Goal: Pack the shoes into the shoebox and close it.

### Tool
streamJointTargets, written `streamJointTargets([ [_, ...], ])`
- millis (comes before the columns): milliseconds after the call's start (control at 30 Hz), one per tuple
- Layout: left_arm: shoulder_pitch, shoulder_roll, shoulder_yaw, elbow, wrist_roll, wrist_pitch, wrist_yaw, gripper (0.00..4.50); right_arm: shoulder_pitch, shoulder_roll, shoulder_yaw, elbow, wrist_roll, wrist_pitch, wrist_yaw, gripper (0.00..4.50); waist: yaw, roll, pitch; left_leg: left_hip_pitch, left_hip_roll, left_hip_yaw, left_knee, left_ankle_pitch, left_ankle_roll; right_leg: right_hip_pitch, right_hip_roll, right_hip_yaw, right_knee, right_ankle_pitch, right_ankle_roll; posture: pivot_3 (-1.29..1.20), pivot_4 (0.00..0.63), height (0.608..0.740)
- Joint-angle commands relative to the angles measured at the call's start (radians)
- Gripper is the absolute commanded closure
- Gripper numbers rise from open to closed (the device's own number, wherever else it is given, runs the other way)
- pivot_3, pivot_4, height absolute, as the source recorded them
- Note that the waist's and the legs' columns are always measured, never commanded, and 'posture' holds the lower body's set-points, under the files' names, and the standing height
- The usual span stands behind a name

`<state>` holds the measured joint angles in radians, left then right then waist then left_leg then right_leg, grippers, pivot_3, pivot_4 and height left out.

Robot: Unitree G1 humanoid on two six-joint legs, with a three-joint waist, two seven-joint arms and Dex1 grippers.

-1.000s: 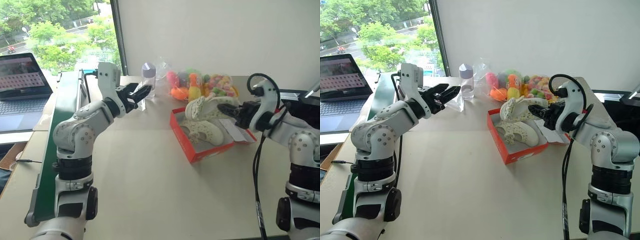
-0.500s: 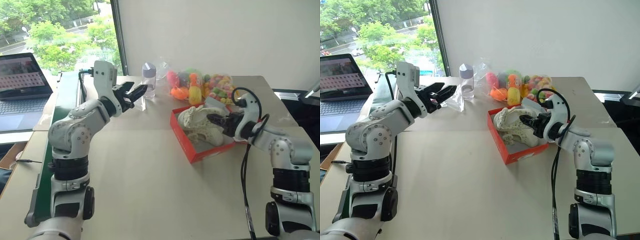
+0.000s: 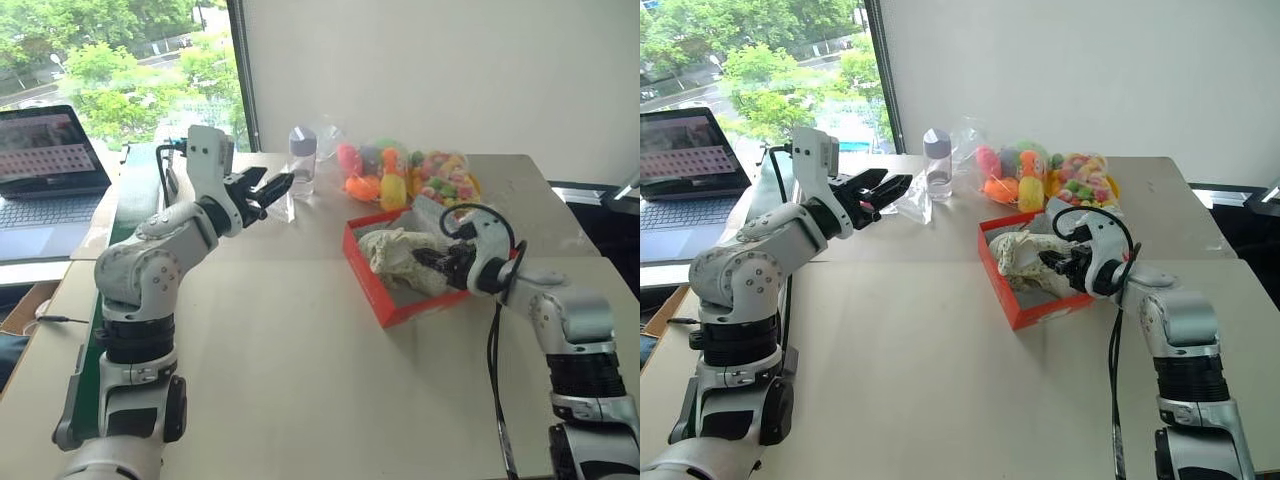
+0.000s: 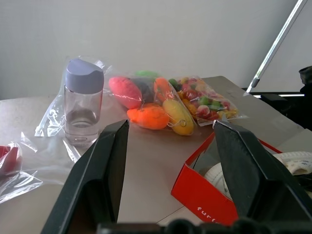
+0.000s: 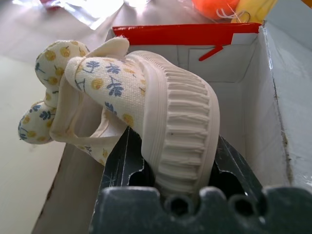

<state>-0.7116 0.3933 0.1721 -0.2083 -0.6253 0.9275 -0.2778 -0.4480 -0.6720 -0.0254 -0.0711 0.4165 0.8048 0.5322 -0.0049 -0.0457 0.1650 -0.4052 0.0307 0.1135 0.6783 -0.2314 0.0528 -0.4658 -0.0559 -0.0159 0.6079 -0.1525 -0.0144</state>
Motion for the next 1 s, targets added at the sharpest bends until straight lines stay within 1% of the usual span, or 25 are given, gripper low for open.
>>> streamJointTargets([
  [33, -0.01, 0.005, -0.006, -0.042, 0.006, -0.018, -0.009, 1.56, 0.045, -0.066, 0.073, 0.031, -0.136, -0.07, 0.001, 3.65, 0.005, 0.0, 0.0, 0.001, 0.0, 0.0, 0.0, 0.0, 0.0, 0.001, 0.0, 0.0, -0.001, 0.0, 0.0, 0.0, 0.15, 0.74],
  [200, -0.013, -0.001, -0.011, -0.037, 0.007, -0.023, -0.013, 1.56, 0.047, -0.11, 0.14, 0.07, -0.294, -0.287, -0.006, 3.65, 0.017, 0.0, 0.0, 0.004, -0.001, 0.0, 0.0, 0.0, 0.0, 0.006, -0.001, -0.001, -0.003, -0.002, -0.003, 0.0, 0.15, 0.74],
  [333, -0.015, -0.003, -0.014, -0.035, 0.009, -0.025, -0.017, 1.56, 0.059, -0.103, 0.157, 0.105, -0.343, -0.365, 0.007, 3.65, 0.017, 0.0, 0.0, 0.004, -0.002, 0.0, 0.001, 0.0, 0.002, 0.007, -0.002, 0.0, -0.005, -0.002, -0.002, 0.0, 0.15, 0.74],
  [433, -0.018, -0.004, -0.015, -0.032, 0.011, -0.026, -0.019, 1.56, 0.087, -0.102, 0.176, 0.11, -0.359, -0.382, 0.041, 3.65, 0.016, 0.0, 0.0, 0.005, -0.002, 0.0, 0.001, 0.001, 0.002, 0.008, -0.003, 0.001, -0.005, -0.001, -0.002, 0.0, 0.15, 0.74],
  [567, -0.019, -0.002, -0.015, -0.031, 0.012, -0.024, -0.02, 1.56, 0.132, -0.118, 0.213, 0.063, -0.357, -0.342, 0.124, 3.65, 0.017, -0.001, -0.001, 0.006, -0.002, 0.0, 0.001, 0.001, 0.002, 0.009, -0.003, 0.001, -0.005, -0.001, -0.002, 0.0, 0.15, 0.74],
  [633, -0.019, -0.001, -0.014, -0.032, 0.012, -0.023, -0.02, 1.56, 0.149, -0.11, 0.212, 0.028, -0.312, -0.279, 0.164, 3.65, 0.017, -0.002, -0.001, 0.006, -0.002, 0.0, 0.001, 0.001, 0.002, 0.009, -0.003, 0.0, -0.005, -0.001, -0.002, 0.0, 0.15, 0.74],
  [733, -0.012, 0.001, -0.017, -0.04, 0.013, -0.019, -0.02, 1.56, 0.159, -0.051, 0.153, -0.047, -0.151, -0.076, 0.202, 3.65, 0.017, -0.004, -0.003, 0.006, -0.002, -0.001, 0.001, 0.001, 0.002, 0.009, -0.003, 0.0, -0.005, -0.001, -0.002, 0.0, 0.15, 0.74],
  [833, -0.011, 0.002, -0.019, -0.043, 0.018, -0.018, -0.02, 1.56, 0.145, -0.037, 0.133, -0.065, -0.123, -0.009, 0.199, 3.65, 0.017, -0.006, -0.004, 0.006, -0.001, -0.001, 0.0, 0.001, 0.003, 0.009, -0.002, 0.0, -0.005, -0.001, -0.002, 0.0, 0.15, 0.74],
  [900, -0.011, 0.001, -0.018, -0.046, 0.018, -0.017, -0.018, 1.56, 0.13, -0.035, 0.127, -0.054, -0.132, 0.002, 0.183, 2.73, 0.017, -0.006, -0.004, 0.006, -0.001, -0.001, 0.0, 0.0, 0.003, 0.009, -0.002, 0.0, -0.005, -0.002, -0.002, 0.0, 0.15, 0.74],
  [933, -0.011, -0.001, -0.018, -0.046, 0.018, -0.016, -0.017, 1.56, 0.123, -0.034, 0.122, -0.048, -0.13, 0.014, 0.18, 2.49, 0.017, -0.006, -0.004, 0.006, -0.001, -0.001, -0.001, 0.0, 0.003, 0.009, -0.002, -0.001, -0.006, -0.002, -0.002, 0.0, 0.15, 0.74],
  [1000, -0.011, -0.003, -0.018, -0.047, 0.018, -0.016, -0.016, 1.56, 0.117, -0.039, 0.121, -0.045, -0.132, 0.024, 0.188, 1.78, 0.016, -0.006, -0.004, 0.006, -0.001, -0.001, -0.001, 0.0, 0.003, 0.009, -0.002, -0.001, -0.006, -0.002, -0.003, 0.0, 0.15, 0.74],
])
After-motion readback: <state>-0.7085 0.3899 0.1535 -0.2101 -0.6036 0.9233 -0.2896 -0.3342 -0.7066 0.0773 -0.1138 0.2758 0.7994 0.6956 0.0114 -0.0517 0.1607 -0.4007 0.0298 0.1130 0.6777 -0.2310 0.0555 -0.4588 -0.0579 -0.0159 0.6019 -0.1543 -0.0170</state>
